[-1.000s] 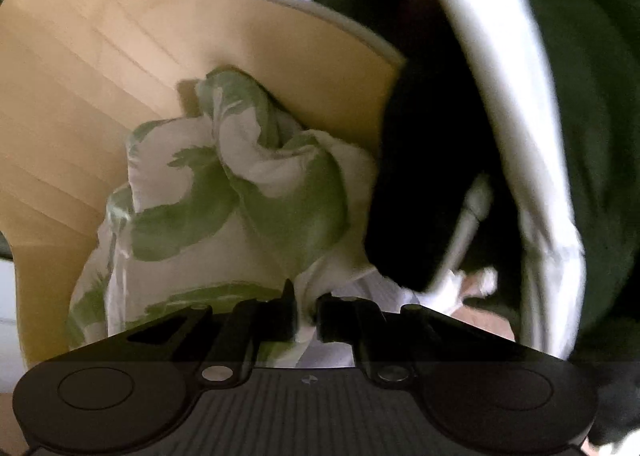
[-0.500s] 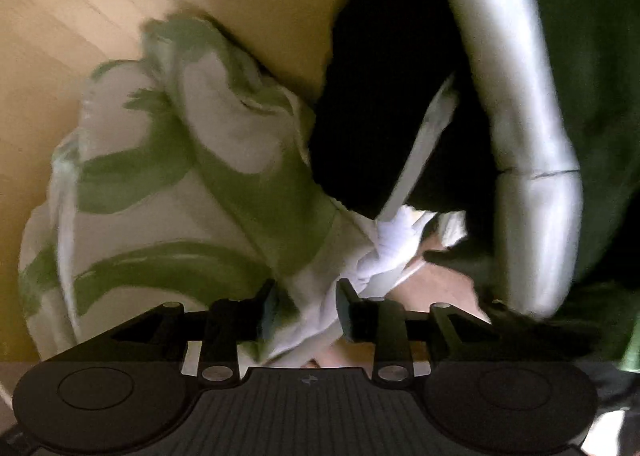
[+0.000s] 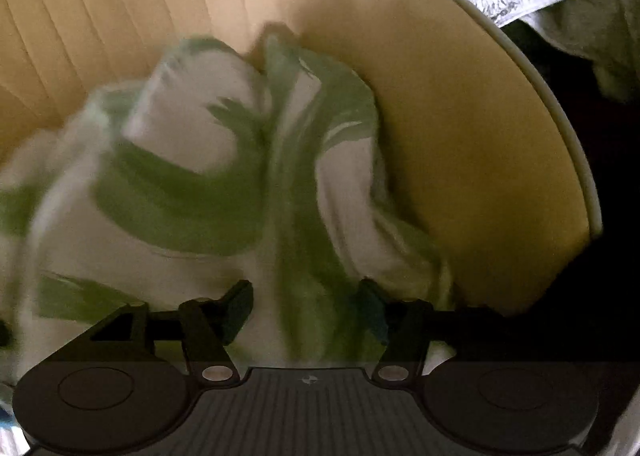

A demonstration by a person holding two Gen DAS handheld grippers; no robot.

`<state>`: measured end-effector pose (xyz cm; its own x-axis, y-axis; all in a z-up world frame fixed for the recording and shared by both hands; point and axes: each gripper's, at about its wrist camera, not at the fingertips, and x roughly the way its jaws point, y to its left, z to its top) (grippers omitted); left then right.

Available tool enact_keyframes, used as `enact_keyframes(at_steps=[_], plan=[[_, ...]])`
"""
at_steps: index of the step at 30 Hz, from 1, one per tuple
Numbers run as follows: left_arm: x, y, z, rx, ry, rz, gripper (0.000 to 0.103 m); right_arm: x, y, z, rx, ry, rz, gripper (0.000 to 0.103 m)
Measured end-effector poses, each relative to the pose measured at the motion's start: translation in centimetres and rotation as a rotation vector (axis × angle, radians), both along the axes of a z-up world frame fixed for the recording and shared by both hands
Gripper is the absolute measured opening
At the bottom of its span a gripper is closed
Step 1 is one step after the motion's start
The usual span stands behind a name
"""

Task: Fold clothes
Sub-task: 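Open both grippers and release the shirt onto the chair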

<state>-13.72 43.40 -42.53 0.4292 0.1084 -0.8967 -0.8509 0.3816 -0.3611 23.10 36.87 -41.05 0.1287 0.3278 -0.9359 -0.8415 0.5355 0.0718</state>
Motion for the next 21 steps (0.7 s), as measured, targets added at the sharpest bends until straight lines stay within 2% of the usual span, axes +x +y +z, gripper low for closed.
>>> enact_keyframes(at_steps=[1, 2, 7, 11, 12, 13, 14, 15, 16, 19, 21], plan=[[-0.6, 0.1, -0.5, -0.008, 0.006, 0.014, 0.029, 0.2, 0.2, -0.5, -0.019, -0.027, 0.015, 0.050], [-0.8, 0.3, -0.9, -0.011, 0.012, 0.015, 0.029, 0.3, 0.4, -0.9, -0.030, -0.031, 0.030, 0.051], [0.5, 0.5, -1.7, 0.017, 0.074, -0.057, 0.029, 0.6, 1.4, -2.4, -0.055, -0.015, 0.029, 0.062], [0.8, 1.2, -1.3, -0.007, 0.081, -0.027, 0.030, 0.4, 1.3, -1.7, -0.054, -0.013, 0.032, 0.064], [0.8, 1.0, -0.6, 0.004, 0.085, -0.028, 0.034, 0.3, 1.1, -1.0, -0.047, -0.009, 0.038, 0.066], [0.9, 0.8, 0.2, 0.025, 0.087, -0.035, 0.043, 0.2, 0.8, -0.1, -0.026, -0.001, 0.036, 0.068], [1.1, 0.5, 1.2, 0.053, 0.082, -0.052, 0.048, -0.1, 0.2, 1.2, 0.016, 0.011, 0.037, 0.077], [1.4, 0.2, 2.1, 0.077, 0.070, -0.069, 0.061, -0.5, -0.3, 2.0, 0.046, 0.021, 0.049, 0.087], [1.7, 0.0, 2.7, 0.094, 0.063, -0.085, 0.069, -0.8, -0.7, 2.8, 0.075, 0.031, 0.062, 0.090], [3.0, 0.2, 2.3, 0.085, 0.076, -0.116, 0.073, -1.9, -1.0, 2.6, 0.064, 0.063, 0.110, 0.090], [3.9, 0.7, 0.9, 0.058, 0.111, -0.128, 0.074, -2.3, 0.1, 0.8, 0.020, 0.060, 0.110, 0.090]])
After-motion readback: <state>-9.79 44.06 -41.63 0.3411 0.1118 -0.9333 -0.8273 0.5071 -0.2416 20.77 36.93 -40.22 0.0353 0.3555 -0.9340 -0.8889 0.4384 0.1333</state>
